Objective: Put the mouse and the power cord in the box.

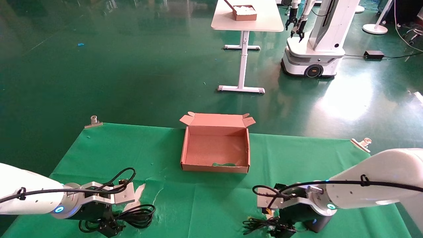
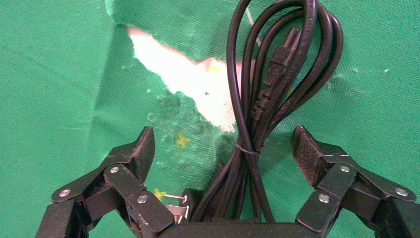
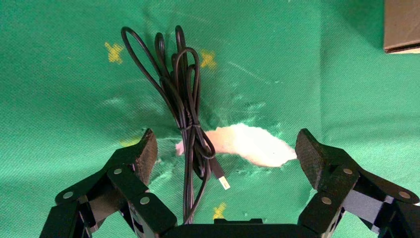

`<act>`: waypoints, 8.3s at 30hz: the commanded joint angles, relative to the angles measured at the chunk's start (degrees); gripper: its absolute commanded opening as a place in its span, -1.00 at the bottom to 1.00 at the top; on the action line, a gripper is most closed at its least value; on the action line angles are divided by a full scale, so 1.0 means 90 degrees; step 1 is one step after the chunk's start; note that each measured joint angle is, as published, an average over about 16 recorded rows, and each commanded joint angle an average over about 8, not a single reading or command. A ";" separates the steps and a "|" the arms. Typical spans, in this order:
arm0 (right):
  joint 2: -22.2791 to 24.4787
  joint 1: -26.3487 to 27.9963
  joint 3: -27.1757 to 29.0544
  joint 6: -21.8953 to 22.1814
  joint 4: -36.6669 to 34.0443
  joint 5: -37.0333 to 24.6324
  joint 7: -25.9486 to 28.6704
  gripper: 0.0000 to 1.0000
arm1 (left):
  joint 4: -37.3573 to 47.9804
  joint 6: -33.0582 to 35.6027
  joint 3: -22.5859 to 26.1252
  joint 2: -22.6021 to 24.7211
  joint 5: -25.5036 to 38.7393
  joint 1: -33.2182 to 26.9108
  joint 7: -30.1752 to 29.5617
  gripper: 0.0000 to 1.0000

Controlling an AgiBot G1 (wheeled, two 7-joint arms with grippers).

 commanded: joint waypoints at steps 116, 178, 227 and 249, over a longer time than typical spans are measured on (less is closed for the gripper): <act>0.1704 0.1809 0.0879 -0.0126 0.1220 0.0096 0.0152 -1.00 | 0.2145 -0.3869 0.2600 0.2597 -0.2055 -0.1529 0.1872 1.00; -0.1744 0.2012 -0.2149 0.3303 -0.1548 0.0764 -0.2834 -0.13 | 0.0092 -0.3376 0.2957 -0.0437 -0.1276 -0.2220 -0.1477 1.00; -0.0243 0.0674 -0.0530 0.1846 -0.0317 0.3047 -0.2144 1.00 | 0.0096 -0.3374 0.2959 -0.0437 -0.1274 -0.2218 -0.1482 1.00; 0.1543 -0.0914 0.1418 0.0073 0.1165 0.5797 -0.1338 1.00 | -0.0219 -0.2577 0.1969 -0.0723 -0.2506 -0.1513 -0.0966 1.00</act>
